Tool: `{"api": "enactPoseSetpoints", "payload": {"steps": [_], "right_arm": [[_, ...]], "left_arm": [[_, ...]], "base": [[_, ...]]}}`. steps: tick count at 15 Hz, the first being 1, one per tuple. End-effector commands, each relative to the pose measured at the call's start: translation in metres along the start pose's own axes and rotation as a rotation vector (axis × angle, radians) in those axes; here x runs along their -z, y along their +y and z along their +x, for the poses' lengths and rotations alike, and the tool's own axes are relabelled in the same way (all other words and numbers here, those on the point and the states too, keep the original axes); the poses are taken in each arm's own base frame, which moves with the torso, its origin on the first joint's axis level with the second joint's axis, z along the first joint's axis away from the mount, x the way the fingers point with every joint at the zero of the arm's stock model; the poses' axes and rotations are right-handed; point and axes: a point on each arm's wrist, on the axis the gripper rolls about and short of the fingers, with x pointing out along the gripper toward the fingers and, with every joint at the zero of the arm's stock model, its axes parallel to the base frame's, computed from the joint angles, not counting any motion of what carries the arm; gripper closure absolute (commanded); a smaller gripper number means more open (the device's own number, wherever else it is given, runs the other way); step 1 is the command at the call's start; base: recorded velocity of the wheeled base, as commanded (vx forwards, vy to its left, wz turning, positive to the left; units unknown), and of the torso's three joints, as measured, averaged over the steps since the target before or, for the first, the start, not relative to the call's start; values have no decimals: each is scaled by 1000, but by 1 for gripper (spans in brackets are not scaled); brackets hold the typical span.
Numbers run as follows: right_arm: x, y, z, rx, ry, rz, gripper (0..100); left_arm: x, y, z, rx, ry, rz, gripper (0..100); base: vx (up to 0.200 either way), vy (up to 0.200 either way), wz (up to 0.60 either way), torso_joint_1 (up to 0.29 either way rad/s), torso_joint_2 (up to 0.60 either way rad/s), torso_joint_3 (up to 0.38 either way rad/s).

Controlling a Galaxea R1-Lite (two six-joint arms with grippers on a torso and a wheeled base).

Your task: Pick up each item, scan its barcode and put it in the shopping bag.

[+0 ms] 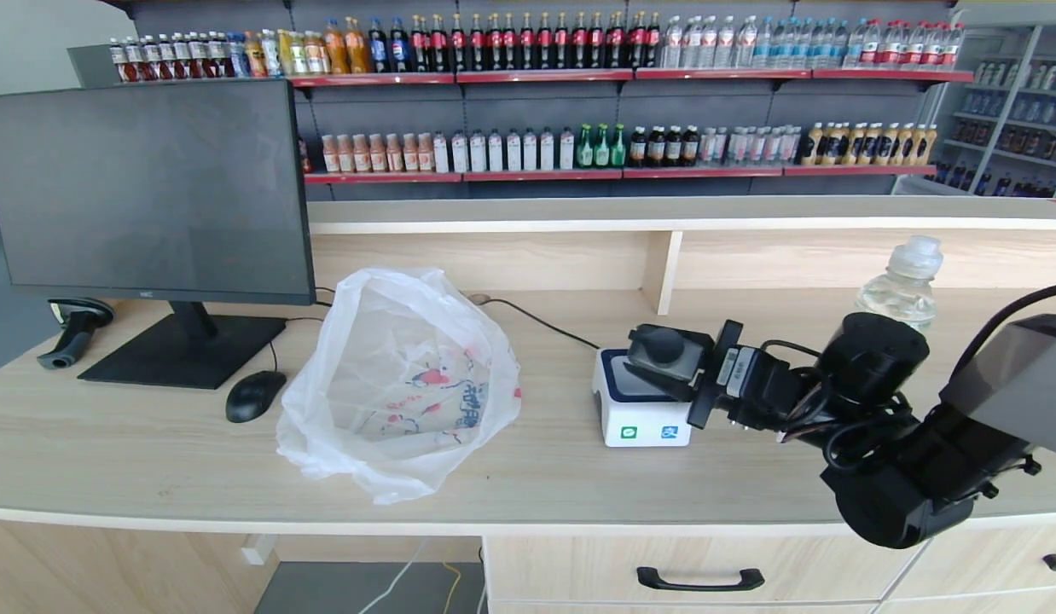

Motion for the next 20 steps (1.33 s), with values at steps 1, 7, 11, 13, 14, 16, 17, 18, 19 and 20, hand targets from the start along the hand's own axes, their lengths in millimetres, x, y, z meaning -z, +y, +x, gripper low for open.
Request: {"api": "enactPoseSetpoints", "payload": {"steps": [1,7,11,13,14,16,17,18,19,20], "right_arm": [[-27,-16,-9,43,-30,-5,100],[-71,-15,-41,197,55,291,100],[-79,8,-75,423,259,566,100],[-78,16,-86,553,345,661,100],[-79,15,-87,583,355,661,100],[-78,16,-87,584,361,662,100],[-78,16,-87,583,363,665,100],[-77,15,-85,586,360,663,100],[-77,15,-85,586,357,666,100],[-78,15,-85,585,356,666,100]], "left_arm": [[0,0,0,-2,1,-2,0],[0,0,0,-3,4,-3,0],[0,0,0,-3,4,-3,0],[0,0,0,-3,4,-5,0],[0,0,0,-3,4,-5,0],[0,0,0,-3,2,-5,0],[0,0,0,-3,4,-8,0],[0,0,0,-3,2,-8,0],[0,0,0,-3,4,-8,0],[0,0,0,-3,4,-8,0]], "base": [[0,0,0,0,0,0],[0,0,0,0,0,0],[0,0,0,0,0,0],[0,0,0,0,0,0],[0,0,0,0,0,0],[0,0,0,0,0,0],[0,0,0,0,0,0],[-200,0,0,-2,2,2],[-200,0,0,2,2,2],[-200,0,0,2,-2,7]]}}
